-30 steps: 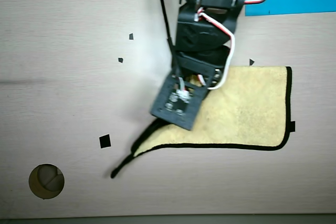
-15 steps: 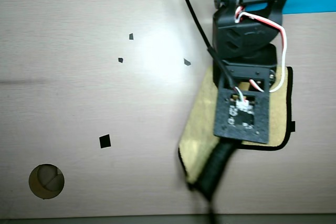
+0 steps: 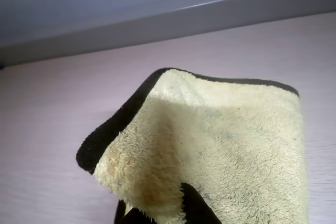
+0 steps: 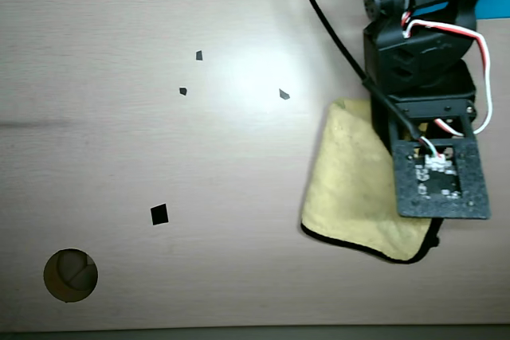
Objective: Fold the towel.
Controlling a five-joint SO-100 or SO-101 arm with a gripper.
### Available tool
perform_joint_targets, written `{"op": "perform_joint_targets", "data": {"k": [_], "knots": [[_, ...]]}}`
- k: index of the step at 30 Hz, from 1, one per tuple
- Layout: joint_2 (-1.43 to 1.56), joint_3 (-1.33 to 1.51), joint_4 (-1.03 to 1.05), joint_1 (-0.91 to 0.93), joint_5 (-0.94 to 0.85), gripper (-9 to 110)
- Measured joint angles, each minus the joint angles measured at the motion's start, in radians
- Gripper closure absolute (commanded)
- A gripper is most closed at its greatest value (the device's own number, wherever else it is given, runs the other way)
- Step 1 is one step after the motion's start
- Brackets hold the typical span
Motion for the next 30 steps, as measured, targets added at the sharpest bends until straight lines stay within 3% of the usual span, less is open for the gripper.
{"op": "perform_joint_targets", "data": {"k": [30], "knots": [[-0.051, 0.115, 0.055, -0.101, 0.156, 98]]}}
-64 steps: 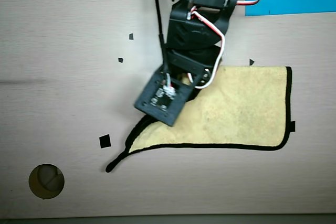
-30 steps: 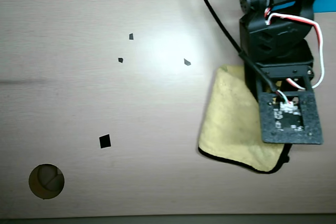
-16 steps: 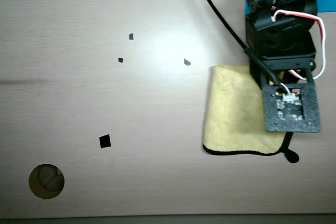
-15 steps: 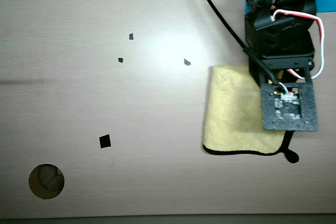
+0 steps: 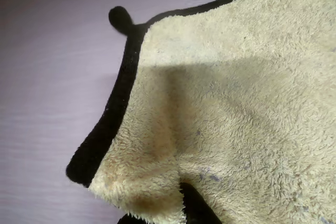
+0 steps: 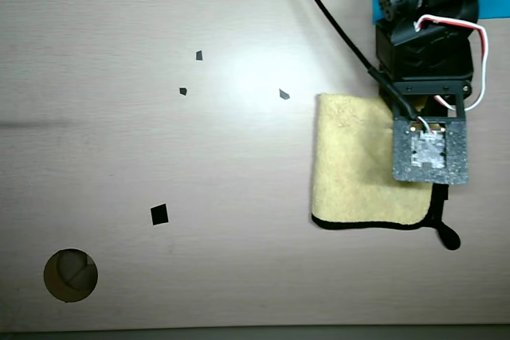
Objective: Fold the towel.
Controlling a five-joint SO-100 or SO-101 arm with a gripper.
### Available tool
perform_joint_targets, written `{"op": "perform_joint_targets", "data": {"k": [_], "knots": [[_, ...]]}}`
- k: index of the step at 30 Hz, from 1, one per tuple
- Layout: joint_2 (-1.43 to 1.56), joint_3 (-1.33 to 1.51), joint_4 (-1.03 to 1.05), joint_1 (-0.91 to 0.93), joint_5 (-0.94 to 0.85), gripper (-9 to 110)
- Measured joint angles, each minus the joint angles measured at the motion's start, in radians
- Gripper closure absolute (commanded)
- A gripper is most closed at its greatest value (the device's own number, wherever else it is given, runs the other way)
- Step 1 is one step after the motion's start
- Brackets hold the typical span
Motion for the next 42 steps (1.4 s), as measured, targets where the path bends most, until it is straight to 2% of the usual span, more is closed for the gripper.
{"op": "perform_joint_targets", "data": {"k": [8, 18, 27, 33, 42], "knots": [[-0.003, 0.000, 0.049, -0.008, 0.002, 88], [-0.003, -0.043, 0.173, -0.005, 0.023, 83], [0.087, -0.115, 0.314, -0.008, 0.152, 86], [0.114, -0.123, 0.388, -0.005, 0.327, 88], [0.156, -0.069, 0.433, 0.095, 0.439, 89]]}}
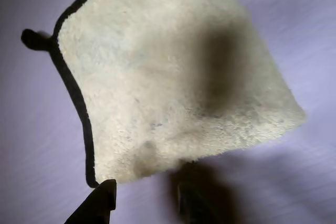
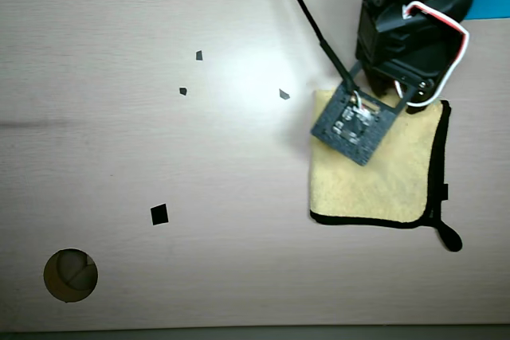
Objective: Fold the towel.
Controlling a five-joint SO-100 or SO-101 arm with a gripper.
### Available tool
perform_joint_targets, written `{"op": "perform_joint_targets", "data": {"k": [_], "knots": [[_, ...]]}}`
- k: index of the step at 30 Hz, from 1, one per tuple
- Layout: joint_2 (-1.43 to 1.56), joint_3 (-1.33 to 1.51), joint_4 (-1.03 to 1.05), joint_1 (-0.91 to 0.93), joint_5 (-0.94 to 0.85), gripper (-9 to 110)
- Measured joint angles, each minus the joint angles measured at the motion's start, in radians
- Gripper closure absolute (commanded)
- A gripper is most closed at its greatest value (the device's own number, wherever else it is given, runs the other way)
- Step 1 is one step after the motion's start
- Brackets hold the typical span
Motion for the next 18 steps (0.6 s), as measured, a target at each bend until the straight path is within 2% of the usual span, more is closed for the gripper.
{"op": "perform_joint_targets", "data": {"k": [18], "knots": [[0.066, 0.074, 0.000, 0.021, 0.000, 91]]}}
